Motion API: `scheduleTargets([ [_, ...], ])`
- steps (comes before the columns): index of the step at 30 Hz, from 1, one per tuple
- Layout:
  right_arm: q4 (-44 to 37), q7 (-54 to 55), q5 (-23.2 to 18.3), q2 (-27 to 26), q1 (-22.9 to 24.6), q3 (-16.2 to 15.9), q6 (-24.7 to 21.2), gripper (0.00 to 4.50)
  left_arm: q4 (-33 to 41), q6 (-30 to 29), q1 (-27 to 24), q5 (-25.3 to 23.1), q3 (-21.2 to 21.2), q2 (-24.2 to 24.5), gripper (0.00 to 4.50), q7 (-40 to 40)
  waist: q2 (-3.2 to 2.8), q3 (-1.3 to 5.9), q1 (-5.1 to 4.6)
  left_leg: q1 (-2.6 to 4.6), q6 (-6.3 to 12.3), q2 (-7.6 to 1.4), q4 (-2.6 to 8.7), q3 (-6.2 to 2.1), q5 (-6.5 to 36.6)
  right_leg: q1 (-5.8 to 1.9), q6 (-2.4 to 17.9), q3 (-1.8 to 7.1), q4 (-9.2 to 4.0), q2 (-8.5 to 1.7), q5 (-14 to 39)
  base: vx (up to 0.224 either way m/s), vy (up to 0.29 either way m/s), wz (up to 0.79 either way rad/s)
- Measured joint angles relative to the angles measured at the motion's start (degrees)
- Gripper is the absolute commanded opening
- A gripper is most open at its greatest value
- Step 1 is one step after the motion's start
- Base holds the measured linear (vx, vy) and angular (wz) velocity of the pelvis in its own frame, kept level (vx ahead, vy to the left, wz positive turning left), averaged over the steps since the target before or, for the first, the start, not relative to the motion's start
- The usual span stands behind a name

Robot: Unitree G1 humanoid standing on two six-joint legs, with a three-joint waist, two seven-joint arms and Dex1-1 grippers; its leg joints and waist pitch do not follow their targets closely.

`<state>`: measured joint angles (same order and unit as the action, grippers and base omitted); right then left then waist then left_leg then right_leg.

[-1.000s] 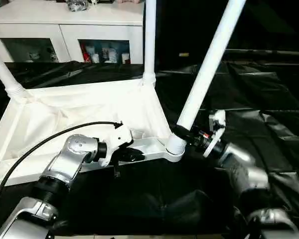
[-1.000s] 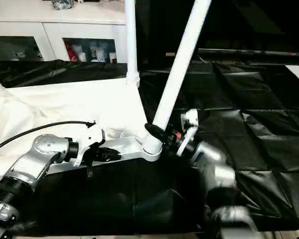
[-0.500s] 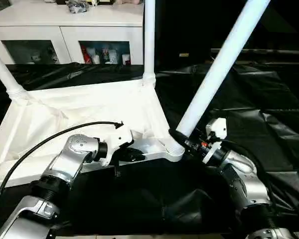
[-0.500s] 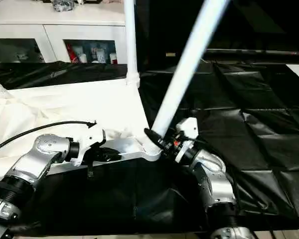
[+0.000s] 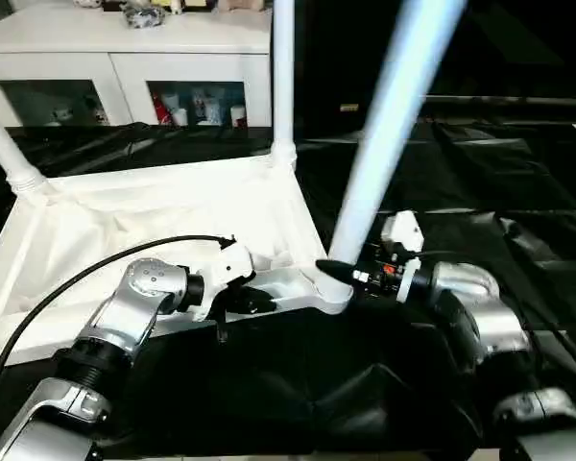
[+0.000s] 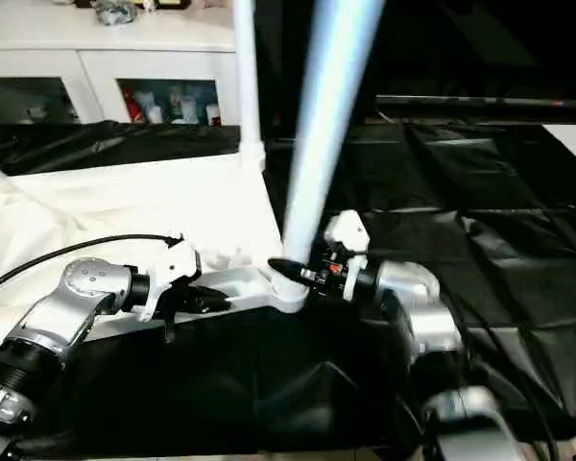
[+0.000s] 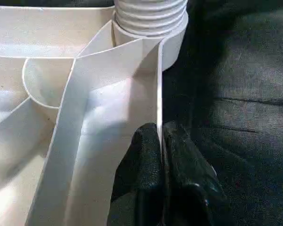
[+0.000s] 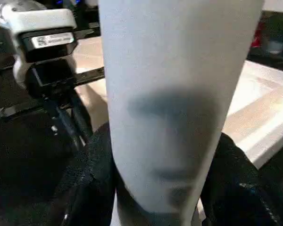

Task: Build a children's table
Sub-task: Insert table leg to table base

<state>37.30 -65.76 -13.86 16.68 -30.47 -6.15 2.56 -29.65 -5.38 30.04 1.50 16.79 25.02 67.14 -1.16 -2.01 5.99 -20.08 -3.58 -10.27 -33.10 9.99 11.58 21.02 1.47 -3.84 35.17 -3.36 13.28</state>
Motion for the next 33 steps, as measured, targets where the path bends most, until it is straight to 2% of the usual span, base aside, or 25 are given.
scheduleTargets([
  [3,2.02,-2.27,0.08,0.55,-1.34,-0.37,0.10,1.87,0.00,0.00,-0.01,-0.01,0.21,0.05,0.00,0.26,0.10,0.07,0.01,0.02,0.00,0.00,-0.01,0.00,0.03,-0.02,0.00,0.00,-0.04,0.00,0.00,0.000,0.000,0.00],
  [8,2.52,-6.04,0.12,2.15,-1.88,-1.29,-0.07,1.87,0.14,0.05,-0.01,-0.01,0.91,0.02,0.00,1.22,0.25,0.26,0.55,0.06,0.00,0.00,0.00,0.00,0.03,-0.06,0.00,-0.01,-0.02,0.00,0.00,0.000,0.000,0.00],
  [23,2.90,-7.47,0.09,2.47,-1.86,-1.11,-0.29,1.87,-0.07,0.30,-0.01,-0.11,1.09,-0.27,0.00,1.69,0.26,0.41,0.70,0.09,-0.01,0.00,-0.01,0.00,0.03,-0.10,0.00,-0.02,-0.04,0.00,0.00,0.000,0.000,0.00],
  [28,4.72,-4.06,0.08,1.04,-2.36,-0.78,-0.27,1.87,-0.85,0.10,0.06,-0.45,0.99,-0.66,0.00,0.37,0.31,0.54,0.59,0.15,-0.03,0.00,0.01,0.00,0.03,-0.24,0.09,0.00,-0.01,0.00,-0.09,0.000,0.000,0.00],
  [33,8.57,12.41,2.13,-2.96,-4.26,1.19,0.12,1.87,-5.43,-2.95,3.45,-2.46,0.30,-4.09,0.00,-7.23,0.33,0.39,-0.05,0.81,-0.08,0.04,0.09,0.00,0.00,-0.34,0.06,0.01,-0.10,-0.06,-0.19,0.000,0.000,0.00],
])
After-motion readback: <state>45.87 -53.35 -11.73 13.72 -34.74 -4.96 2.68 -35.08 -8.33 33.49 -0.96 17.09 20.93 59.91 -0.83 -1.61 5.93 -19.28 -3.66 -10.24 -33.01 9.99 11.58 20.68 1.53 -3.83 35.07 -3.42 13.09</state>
